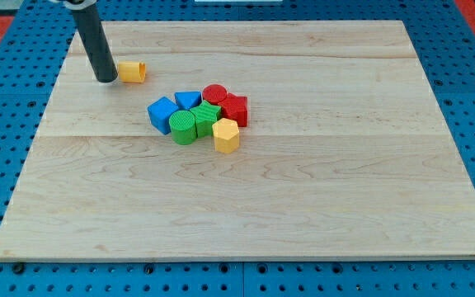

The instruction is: Move the yellow heart towards the top left corner

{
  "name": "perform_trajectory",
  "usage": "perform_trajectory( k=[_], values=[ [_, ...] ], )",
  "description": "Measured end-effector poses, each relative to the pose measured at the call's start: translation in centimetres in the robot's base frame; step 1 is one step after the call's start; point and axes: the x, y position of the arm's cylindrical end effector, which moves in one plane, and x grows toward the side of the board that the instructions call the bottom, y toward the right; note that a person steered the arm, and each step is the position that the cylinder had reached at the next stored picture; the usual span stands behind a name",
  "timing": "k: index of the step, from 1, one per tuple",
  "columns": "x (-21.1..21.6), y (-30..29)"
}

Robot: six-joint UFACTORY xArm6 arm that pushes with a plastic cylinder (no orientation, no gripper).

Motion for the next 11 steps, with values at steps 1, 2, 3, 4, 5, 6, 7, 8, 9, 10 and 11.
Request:
perform_trajectory(
  k=[1,2,3,4,5,6,7,8,9,10,11],
  values=[
    [0.4,1.8],
    [-1.5,6.0],
    [-3.9,7.9],
    [-6.1,7.2],
    [-4.6,9.5],
    [-3.0,5.7],
    [-4.3,2.9],
    [-7.4,2.5],
    [-8.3,3.3],
    [-2.3,4.5],
    [-0.4,-1.2]
  ],
)
